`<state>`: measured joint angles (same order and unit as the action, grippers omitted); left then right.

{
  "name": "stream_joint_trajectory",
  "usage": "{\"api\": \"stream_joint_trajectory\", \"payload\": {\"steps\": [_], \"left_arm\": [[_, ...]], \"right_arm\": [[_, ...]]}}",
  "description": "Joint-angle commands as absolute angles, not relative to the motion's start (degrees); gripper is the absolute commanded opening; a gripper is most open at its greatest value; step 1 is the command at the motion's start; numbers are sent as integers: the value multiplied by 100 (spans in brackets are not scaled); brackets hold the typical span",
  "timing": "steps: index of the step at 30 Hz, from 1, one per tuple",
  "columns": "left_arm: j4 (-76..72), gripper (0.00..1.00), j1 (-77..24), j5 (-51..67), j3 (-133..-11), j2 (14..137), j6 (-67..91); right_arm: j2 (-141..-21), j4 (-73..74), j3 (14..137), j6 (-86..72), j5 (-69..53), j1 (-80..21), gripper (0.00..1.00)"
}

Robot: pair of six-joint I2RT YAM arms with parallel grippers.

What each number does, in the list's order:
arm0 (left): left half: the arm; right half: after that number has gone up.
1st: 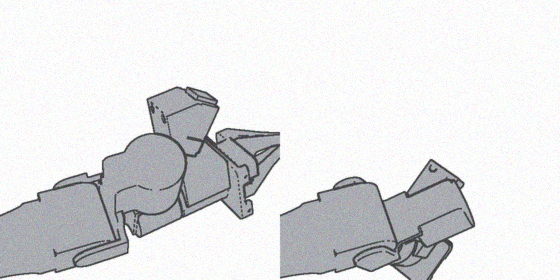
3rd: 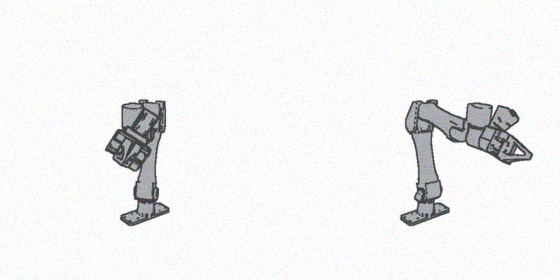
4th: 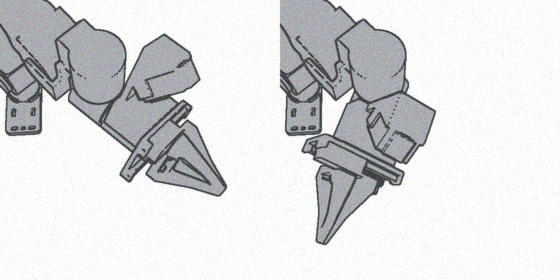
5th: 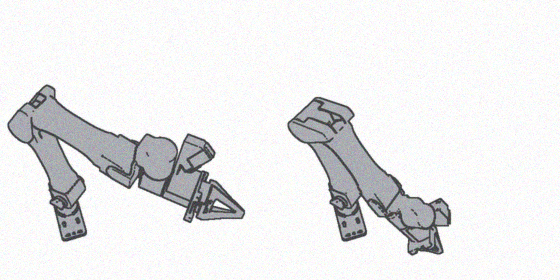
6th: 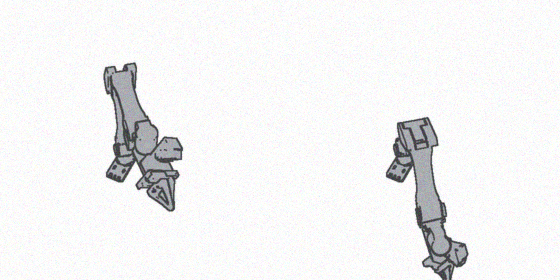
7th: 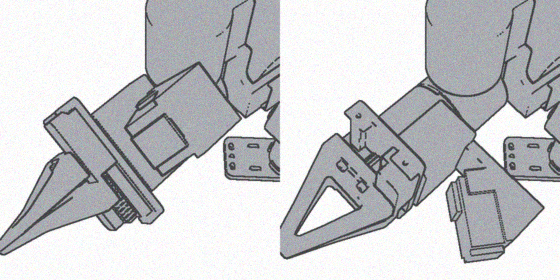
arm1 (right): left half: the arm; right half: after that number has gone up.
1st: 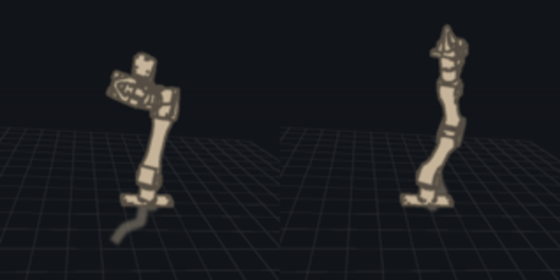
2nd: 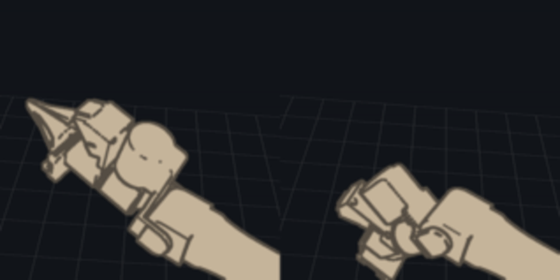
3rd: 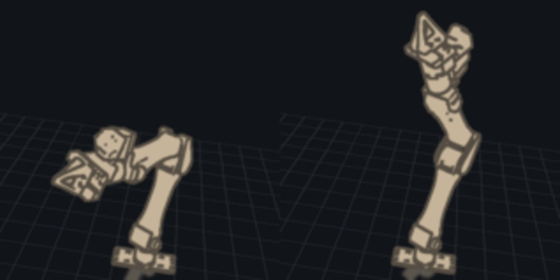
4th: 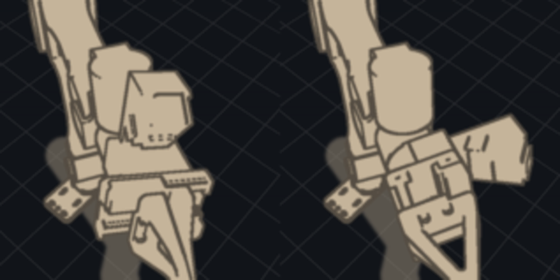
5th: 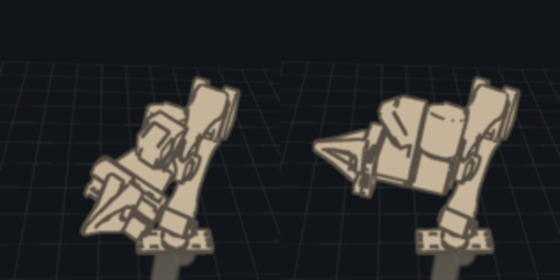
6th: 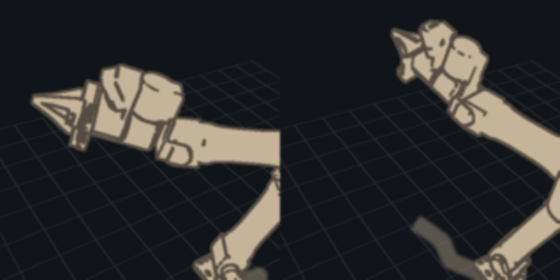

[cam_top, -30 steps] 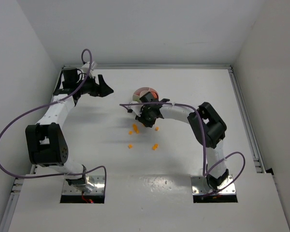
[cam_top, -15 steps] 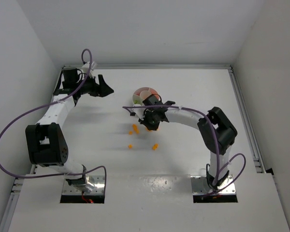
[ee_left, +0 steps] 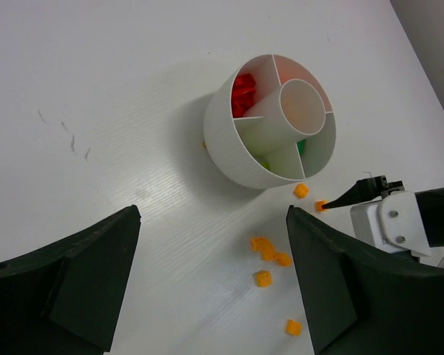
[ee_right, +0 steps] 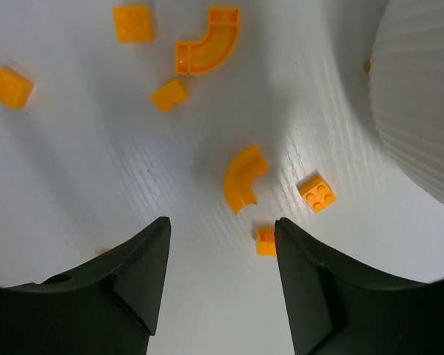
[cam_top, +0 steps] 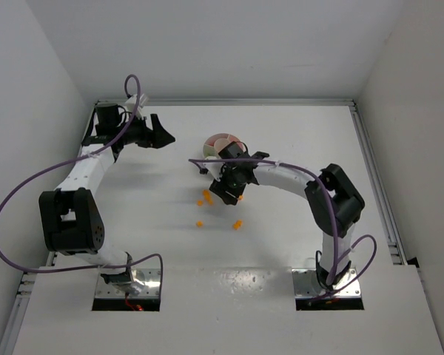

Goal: Sort the legos into containers by color

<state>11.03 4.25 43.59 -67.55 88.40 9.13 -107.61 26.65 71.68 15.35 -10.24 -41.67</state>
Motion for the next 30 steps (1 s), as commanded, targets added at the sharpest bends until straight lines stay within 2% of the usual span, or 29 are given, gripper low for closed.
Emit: {"api": "stream_joint_trajectory", "payload": {"steps": [1,7,13,19,23,27,30], "left_arm": [[905,86,510,4509,-6899,8815,958],[905,93,510,4509,-6899,8815,958],[905,100,510,4509,-6899,8815,958],[905,100,510,4509,-6899,8815,958],[905,100,510,4509,-6899,8815,958],[905,100,510,4456,-6899,8815,958],[905,100,510,4456,-6847,8815,905]], "right_arm": [[-10898,2628,7348,1459,-888,-4184,59],[-11196,2575,7348,1512,-888,-4184,59],[-11452,2575,7453,1512,-949,-4184,53],[-11558,2461,7453,1512,-949,-4184,49],[-11610,2408,7453,1512,-949,-4184,41],[-11549,2408,7453,1512,-949,-4184,26],[-11339,2470,7453,1459,-949,-4184,20]]}}
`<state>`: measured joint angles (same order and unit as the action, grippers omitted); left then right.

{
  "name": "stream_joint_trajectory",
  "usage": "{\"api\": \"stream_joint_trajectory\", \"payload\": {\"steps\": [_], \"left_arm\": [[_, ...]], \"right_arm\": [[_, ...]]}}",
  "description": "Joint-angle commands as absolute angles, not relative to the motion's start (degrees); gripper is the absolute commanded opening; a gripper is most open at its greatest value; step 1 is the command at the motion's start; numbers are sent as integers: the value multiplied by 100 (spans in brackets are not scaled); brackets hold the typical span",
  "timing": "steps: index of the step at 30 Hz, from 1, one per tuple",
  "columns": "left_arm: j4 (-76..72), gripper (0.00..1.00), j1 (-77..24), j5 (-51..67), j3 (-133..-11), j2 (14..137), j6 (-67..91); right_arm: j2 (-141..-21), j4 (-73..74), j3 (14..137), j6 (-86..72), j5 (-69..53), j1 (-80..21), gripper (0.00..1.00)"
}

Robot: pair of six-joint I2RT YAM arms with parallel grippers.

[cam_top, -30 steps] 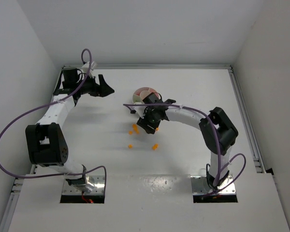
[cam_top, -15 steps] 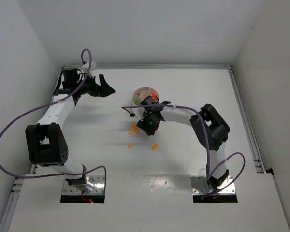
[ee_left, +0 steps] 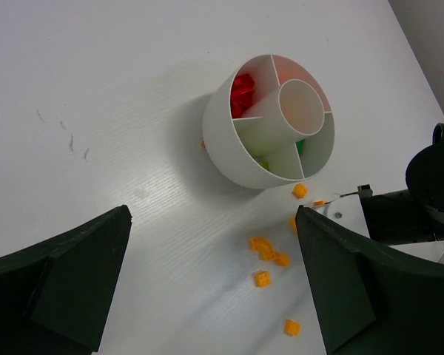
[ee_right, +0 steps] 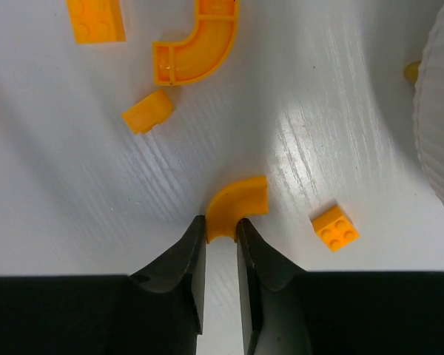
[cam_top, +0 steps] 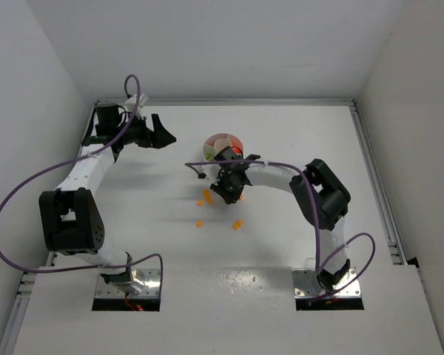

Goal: Sort the legos into containers by color

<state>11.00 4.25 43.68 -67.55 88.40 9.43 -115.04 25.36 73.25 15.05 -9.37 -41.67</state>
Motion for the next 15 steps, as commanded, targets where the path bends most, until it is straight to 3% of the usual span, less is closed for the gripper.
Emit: {"api": "stream_joint_trajectory", "payload": {"steps": [1,7,15], "left_arm": [[905,100,510,4456,-6847,8815,905],[905,100,510,4254,-6847,8815,905],[905,100,510,3956,-6846,8868,1143]], "right_arm": [[-11242,2592,7514,1459,-1010,-4184,18],[-10311,2891,8102,940,-1170,-4052,8],[-10353,3164,9139,879,-837,-3894,5]]}}
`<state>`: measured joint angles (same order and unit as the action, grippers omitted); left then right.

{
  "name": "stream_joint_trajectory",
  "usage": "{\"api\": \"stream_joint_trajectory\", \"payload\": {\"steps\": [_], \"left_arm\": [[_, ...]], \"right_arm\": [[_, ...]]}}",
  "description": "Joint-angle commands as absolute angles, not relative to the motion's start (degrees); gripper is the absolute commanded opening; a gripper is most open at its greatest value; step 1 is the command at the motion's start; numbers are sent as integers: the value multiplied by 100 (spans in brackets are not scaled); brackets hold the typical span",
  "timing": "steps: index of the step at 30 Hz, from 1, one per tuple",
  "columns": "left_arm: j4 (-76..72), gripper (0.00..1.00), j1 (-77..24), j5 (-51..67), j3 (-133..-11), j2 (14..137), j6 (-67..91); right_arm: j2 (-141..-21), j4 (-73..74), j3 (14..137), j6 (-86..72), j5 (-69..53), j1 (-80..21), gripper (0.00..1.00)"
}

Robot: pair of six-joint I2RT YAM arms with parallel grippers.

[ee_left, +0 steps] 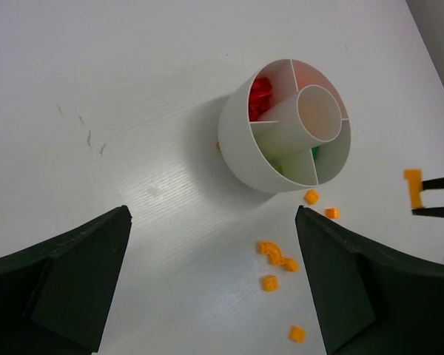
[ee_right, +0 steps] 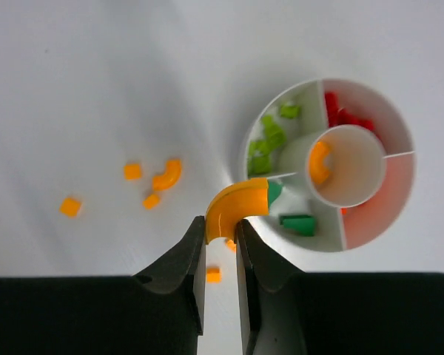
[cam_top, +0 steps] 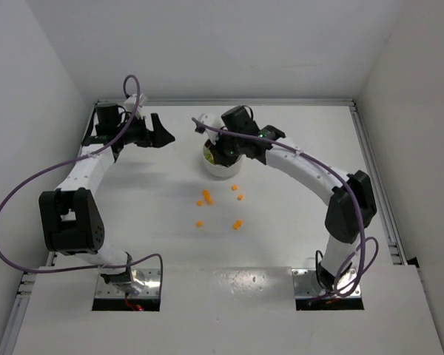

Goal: Sort the legos into containers by color

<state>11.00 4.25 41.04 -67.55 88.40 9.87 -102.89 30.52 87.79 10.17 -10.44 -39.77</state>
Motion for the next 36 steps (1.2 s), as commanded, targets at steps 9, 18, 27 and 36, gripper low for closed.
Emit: {"api": "stream_joint_trajectory", "payload": {"steps": [9,18,27,36], "left_arm": [[1143,100,510,3885,-7066,8974,1213],[1143,100,510,3832,-7066,8974,1160],[1143,100,510,3832,-7066,8974,1107],[1195,100,510,4446,-6997,8974,651]], "right_arm": [[-10969,3164,10133,879,-483,-3516,5],[-11460,3164,10450,879,-536,-3349,5],[-11777,3217,10687,879,-536,-3296,13],[-11830,3217,10688,879,-431,-3296,40]]}}
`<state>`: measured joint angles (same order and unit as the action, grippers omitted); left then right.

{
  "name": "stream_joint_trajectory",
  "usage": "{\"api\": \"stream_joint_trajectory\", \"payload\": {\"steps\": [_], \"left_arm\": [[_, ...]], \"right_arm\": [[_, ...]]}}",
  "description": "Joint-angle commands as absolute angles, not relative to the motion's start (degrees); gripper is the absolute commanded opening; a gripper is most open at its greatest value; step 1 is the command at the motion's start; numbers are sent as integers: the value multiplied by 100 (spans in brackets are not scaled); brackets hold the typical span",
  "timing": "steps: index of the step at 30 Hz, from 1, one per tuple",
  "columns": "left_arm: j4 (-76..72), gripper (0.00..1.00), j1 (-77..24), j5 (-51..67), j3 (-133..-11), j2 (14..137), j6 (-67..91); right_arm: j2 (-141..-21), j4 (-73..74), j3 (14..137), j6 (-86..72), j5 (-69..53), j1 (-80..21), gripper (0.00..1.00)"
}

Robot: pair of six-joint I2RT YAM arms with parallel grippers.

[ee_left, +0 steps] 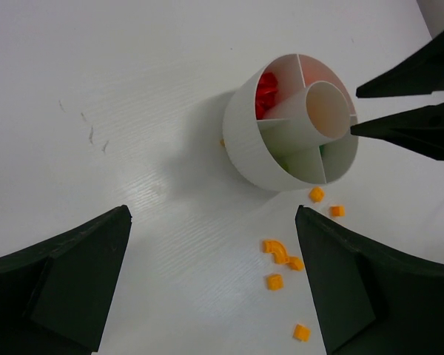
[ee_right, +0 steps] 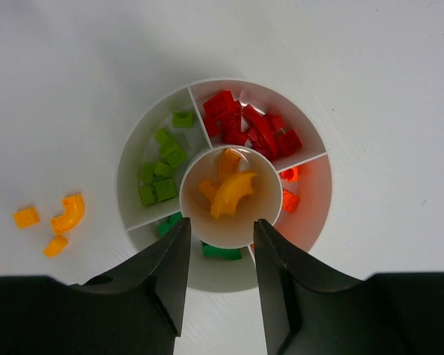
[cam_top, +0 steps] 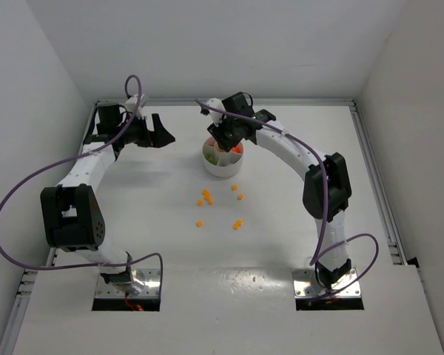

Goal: Sort the legos into containers by color

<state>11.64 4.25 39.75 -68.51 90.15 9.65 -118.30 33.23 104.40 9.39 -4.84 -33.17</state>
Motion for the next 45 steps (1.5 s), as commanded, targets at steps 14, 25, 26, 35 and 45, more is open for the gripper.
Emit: {"api": "stream_joint_trajectory", "payload": {"steps": [14,25,26,35,45], "left_arm": [[2408,87,-1167,5072,-5687,8077,-2758],[2461,55,-2610,4123,-5545,8682,-4833],[2461,55,-2610,3992,-5720,8814,-4886],[1899,70,-2663,3253,-6038,9554,-4114],[1784,48,-2663,3322,-5493,9360,-4930]], "right_arm": [[-10522,2900,9230,765,501,-2717,41],[-9659,2892,8235,765,229,-1688,41],[-9659,2892,8235,765,159,-1627,41],[-9554,2892,8130,703,1,-1459,41],[-9606,2892,8130,650,-114,-1406,41]]}}
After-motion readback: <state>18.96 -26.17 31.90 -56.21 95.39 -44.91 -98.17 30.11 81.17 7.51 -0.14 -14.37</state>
